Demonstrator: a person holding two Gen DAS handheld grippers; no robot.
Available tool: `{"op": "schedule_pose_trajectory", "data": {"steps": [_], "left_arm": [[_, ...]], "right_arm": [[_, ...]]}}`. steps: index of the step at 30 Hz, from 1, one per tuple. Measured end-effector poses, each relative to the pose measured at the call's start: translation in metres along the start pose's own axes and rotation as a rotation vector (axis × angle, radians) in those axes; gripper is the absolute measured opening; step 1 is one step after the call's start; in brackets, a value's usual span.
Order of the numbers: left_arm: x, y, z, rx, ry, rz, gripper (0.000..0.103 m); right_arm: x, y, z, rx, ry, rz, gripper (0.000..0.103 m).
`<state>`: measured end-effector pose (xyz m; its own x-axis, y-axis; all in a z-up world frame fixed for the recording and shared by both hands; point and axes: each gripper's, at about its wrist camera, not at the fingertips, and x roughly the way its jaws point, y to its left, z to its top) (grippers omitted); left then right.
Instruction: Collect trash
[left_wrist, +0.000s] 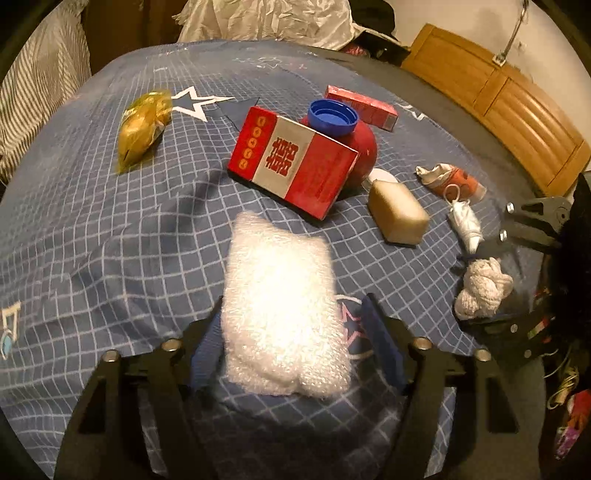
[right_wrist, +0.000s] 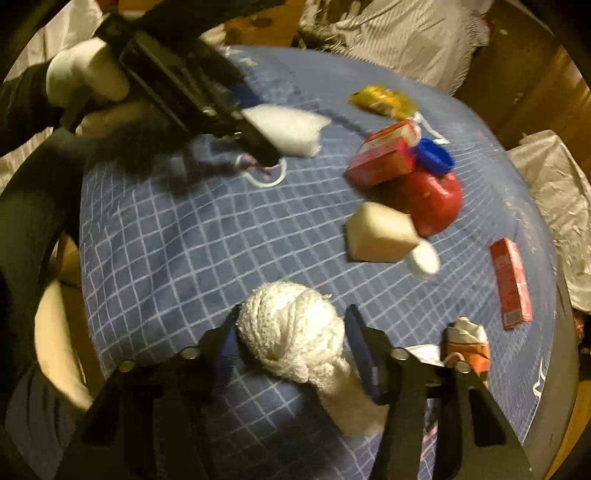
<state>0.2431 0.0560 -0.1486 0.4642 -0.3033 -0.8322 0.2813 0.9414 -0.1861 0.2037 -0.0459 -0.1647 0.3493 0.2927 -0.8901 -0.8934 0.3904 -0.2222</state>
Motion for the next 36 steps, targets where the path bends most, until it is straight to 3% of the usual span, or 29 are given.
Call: {"op": "schedule_pose_trajectory", "data": {"steps": [1, 4, 12, 18, 28, 36], "left_arm": [[0.000, 0.001, 0.000, 0.000, 0.000, 0.010, 0.051], [0.000, -0.001, 0.000, -0.010, -0.024, 0.041, 0.050], [-0.035, -0.008, -0.015, -0.061, -0.180, 0.107, 0.050], [-0.085, -0.024, -0.027, -0.100, -0.328, 0.144, 0.050], [-0.144, -0.071, -0.044, -0.120, -0.513, 0.208, 0.050], [-0.161, -0.091, -0.051, -0.107, -0.568, 0.211, 0.050]], "right_arm": [[0.000, 0.001, 0.000, 0.006, 0.001, -0.003, 0.043], [-0.009, 0.000, 0.000, 0.096, -0.058, -0.007, 0.041], [-0.060, 0.001, -0.007, 0.493, -0.377, -0.058, 0.041], [-0.096, 0.004, -0.014, 0.743, -0.551, -0.207, 0.041], [-0.146, 0.042, -0.018, 0.847, -0.666, -0.492, 0.042], [-0.163, 0.061, -0.024, 0.872, -0.672, -0.575, 0.042]]}}
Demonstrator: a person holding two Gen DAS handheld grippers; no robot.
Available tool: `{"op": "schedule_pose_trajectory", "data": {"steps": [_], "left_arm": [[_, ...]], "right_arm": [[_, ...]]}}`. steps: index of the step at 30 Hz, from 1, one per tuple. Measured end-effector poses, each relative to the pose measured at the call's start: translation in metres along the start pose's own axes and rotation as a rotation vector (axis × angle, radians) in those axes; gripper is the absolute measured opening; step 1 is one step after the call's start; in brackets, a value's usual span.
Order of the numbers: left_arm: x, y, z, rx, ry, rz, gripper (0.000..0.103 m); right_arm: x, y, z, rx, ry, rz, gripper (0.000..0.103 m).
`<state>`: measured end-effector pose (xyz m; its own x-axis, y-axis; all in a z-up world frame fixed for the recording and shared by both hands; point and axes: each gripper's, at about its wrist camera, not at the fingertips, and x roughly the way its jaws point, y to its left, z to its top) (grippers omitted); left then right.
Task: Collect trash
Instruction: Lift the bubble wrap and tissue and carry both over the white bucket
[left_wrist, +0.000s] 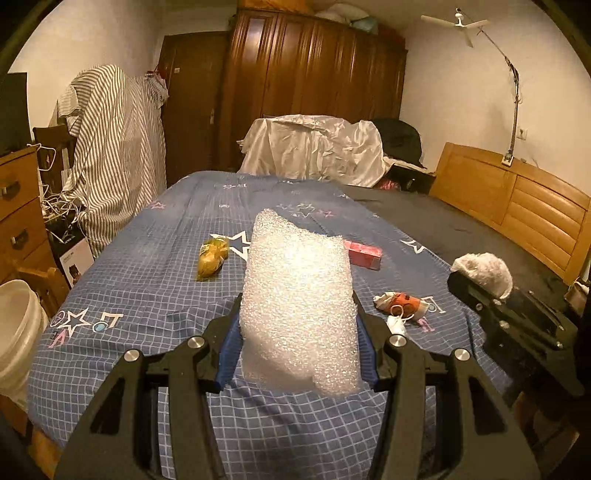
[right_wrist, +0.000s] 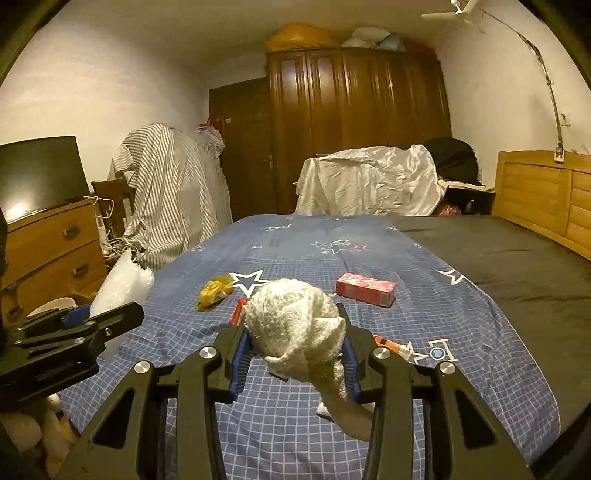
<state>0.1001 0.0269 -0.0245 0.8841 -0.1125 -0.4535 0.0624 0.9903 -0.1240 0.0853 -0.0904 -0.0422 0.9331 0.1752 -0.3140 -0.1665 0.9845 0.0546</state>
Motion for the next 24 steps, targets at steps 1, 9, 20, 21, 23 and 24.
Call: {"op": "schedule_pose_trajectory", "data": {"steps": [1, 9, 20, 21, 23, 24], "left_arm": [[-0.001, 0.000, -0.001, 0.000, -0.001, -0.001, 0.050], [-0.005, 0.000, 0.000, -0.003, -0.003, 0.003, 0.050], [-0.014, 0.030, 0.010, -0.042, -0.028, 0.065, 0.050], [-0.016, 0.038, 0.012, -0.049, -0.033, 0.078, 0.050], [-0.021, 0.054, 0.018, -0.063, -0.045, 0.107, 0.050], [-0.024, 0.062, 0.020, -0.070, -0.051, 0.123, 0.050]], "right_arm": [[-0.002, 0.002, 0.000, -0.001, -0.001, 0.000, 0.042], [-0.010, 0.007, -0.002, -0.008, -0.001, -0.001, 0.042], [-0.003, 0.032, 0.019, -0.056, -0.008, 0.057, 0.042], [0.000, 0.037, 0.023, -0.062, -0.010, 0.070, 0.042], [0.008, 0.051, 0.032, -0.079, -0.012, 0.101, 0.042], [0.013, 0.061, 0.036, -0.086, -0.009, 0.125, 0.042]]}}
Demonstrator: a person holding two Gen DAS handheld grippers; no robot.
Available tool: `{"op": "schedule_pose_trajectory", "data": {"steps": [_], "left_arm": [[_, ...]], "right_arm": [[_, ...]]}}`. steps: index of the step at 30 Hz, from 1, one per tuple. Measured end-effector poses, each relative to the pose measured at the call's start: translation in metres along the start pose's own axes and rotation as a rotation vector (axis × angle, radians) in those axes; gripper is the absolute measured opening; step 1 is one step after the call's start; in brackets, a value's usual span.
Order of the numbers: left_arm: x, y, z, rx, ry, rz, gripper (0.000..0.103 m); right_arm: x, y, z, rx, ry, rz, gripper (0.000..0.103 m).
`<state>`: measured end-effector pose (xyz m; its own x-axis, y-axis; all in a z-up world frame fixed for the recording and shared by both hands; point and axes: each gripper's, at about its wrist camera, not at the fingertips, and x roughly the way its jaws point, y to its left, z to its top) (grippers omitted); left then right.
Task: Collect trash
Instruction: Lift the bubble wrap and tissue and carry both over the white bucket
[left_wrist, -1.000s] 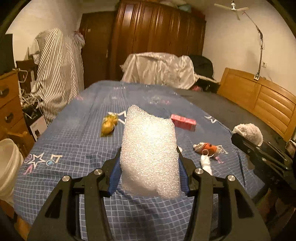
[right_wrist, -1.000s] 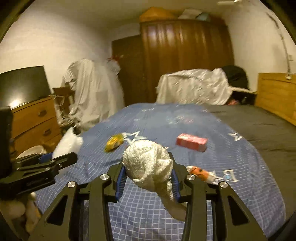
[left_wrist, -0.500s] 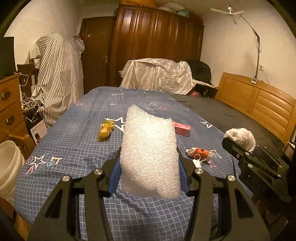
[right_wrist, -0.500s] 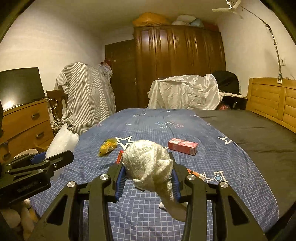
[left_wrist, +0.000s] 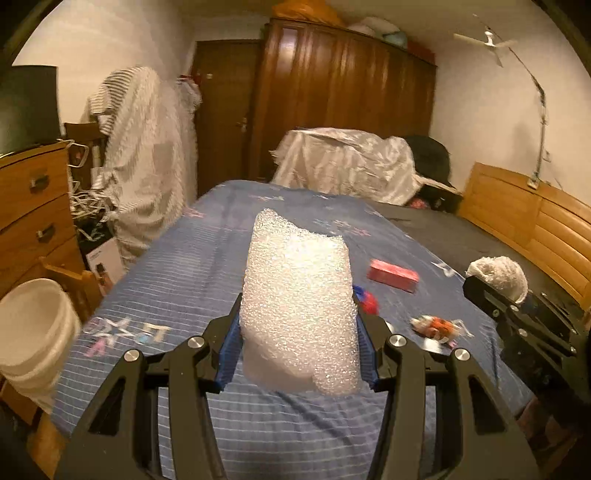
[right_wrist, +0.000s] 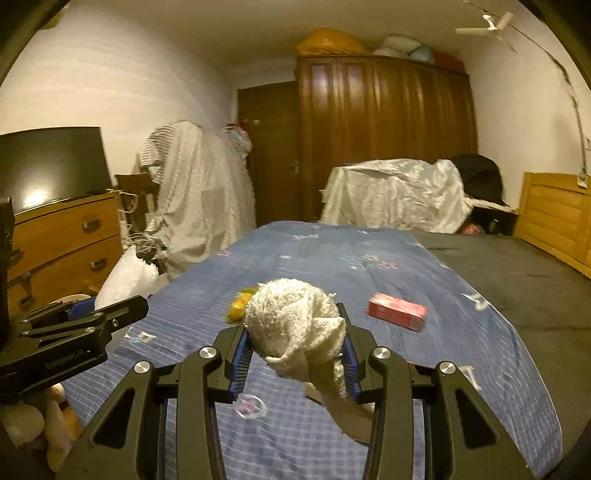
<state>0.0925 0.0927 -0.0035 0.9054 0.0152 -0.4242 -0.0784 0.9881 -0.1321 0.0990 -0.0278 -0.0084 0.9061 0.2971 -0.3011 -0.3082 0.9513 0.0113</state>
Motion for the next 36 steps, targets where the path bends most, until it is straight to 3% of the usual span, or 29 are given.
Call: {"op": "schedule_pose_trajectory", "data": {"steps": [7, 18, 27, 36], "left_arm": [[-0.012, 0.065, 0.023, -0.049, -0.031, 0.112, 0.050], [-0.039, 0.170, 0.044, -0.122, -0.062, 0.294, 0.050], [-0.060, 0.252, 0.047, -0.189, -0.033, 0.411, 0.050], [-0.069, 0.328, 0.043, -0.269, 0.022, 0.485, 0.050]], "right_arm": [[0.042, 0.063, 0.037, -0.028, 0.010, 0.146, 0.042], [0.103, 0.193, 0.090, -0.102, 0.031, 0.340, 0.042], [0.156, 0.327, 0.123, -0.203, 0.091, 0.506, 0.042], [0.199, 0.445, 0.127, -0.303, 0.216, 0.632, 0.042]]}}
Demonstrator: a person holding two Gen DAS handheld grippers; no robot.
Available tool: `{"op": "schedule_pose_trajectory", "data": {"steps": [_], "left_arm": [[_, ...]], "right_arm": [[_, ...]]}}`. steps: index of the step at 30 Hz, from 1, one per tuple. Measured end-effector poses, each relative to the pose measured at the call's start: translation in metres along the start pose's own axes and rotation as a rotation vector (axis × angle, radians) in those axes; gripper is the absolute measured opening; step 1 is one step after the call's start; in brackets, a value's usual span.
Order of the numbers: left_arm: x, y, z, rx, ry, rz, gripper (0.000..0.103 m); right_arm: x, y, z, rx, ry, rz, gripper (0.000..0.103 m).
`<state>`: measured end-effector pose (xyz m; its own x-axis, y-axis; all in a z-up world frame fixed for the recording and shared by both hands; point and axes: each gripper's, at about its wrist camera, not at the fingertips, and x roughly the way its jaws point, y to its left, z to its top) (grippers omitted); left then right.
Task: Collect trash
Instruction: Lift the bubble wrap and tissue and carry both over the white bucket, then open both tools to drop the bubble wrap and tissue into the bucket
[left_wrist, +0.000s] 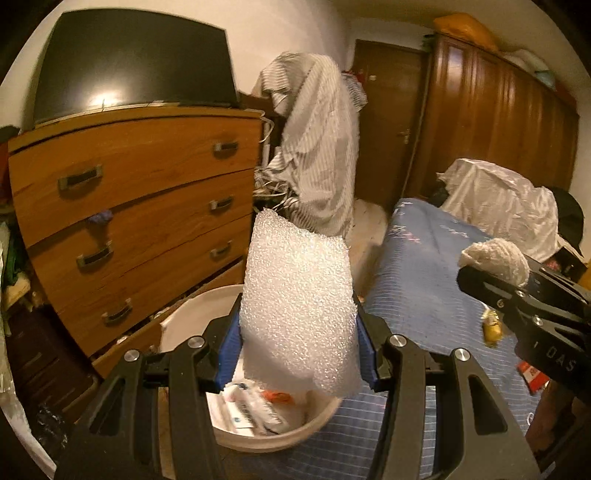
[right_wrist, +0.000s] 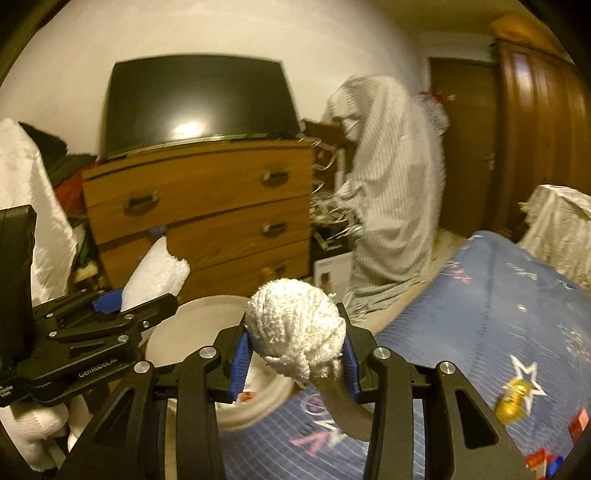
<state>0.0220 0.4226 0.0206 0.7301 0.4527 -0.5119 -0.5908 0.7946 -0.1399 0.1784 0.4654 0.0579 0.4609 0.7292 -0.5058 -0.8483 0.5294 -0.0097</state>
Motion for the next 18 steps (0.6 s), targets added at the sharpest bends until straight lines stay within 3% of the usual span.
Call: {"op": "schedule_pose_trajectory", "data": {"steps": [9, 12, 18], "left_arm": [[0.047, 0.059, -0.001, -0.043, 0.127, 0.025, 0.050], [0.066, 0.071, -0.004, -0.050, 0.182, 0.021, 0.050], [0.106, 0.088, -0.013, -0.057, 0.309, -0.005, 0.050]], "right_arm": [[0.121, 0.028, 0.023, 0.017, 0.290, 0.175, 0.042], [0.155, 0.028, 0.016, 0.030, 0.389, 0.205, 0.042], [0.199, 0.029, -0.002, 0.050, 0.505, 0.227, 0.042]]}}
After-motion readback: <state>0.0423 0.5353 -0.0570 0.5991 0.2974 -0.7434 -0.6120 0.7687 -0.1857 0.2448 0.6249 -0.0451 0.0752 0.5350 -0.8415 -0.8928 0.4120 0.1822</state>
